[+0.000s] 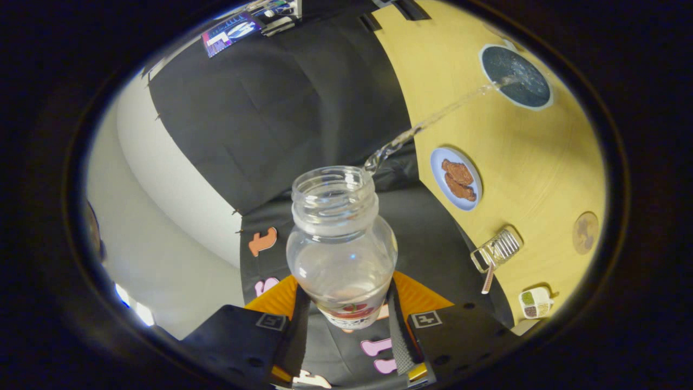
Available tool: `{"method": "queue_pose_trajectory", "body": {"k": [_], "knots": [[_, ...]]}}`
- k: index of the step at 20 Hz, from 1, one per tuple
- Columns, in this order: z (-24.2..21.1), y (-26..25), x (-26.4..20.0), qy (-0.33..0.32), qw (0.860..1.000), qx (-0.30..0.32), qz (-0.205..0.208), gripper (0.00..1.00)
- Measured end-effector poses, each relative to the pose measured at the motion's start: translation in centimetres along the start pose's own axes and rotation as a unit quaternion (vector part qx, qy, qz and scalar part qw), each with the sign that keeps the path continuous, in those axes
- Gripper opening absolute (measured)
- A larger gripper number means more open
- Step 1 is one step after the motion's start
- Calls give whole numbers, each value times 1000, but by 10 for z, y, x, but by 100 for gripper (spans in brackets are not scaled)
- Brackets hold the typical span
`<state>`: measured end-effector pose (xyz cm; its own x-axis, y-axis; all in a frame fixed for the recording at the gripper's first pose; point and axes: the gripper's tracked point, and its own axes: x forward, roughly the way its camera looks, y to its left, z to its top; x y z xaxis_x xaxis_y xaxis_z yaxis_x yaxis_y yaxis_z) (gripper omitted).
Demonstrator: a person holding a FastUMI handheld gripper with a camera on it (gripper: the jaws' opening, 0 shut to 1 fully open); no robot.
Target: Take the bottle from table, then pour the juice into the cup, finally place the bottle on the coaster
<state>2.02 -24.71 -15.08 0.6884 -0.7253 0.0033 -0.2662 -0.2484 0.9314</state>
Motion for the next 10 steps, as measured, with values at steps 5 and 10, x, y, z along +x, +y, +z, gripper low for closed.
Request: {"method": "queue_pose_trajectory", "body": {"k": [5, 10], "knots": [[3, 7, 4, -6, 1000, 13, 10, 68], [3, 13, 4, -9, 999, 32, 24, 68]]}}
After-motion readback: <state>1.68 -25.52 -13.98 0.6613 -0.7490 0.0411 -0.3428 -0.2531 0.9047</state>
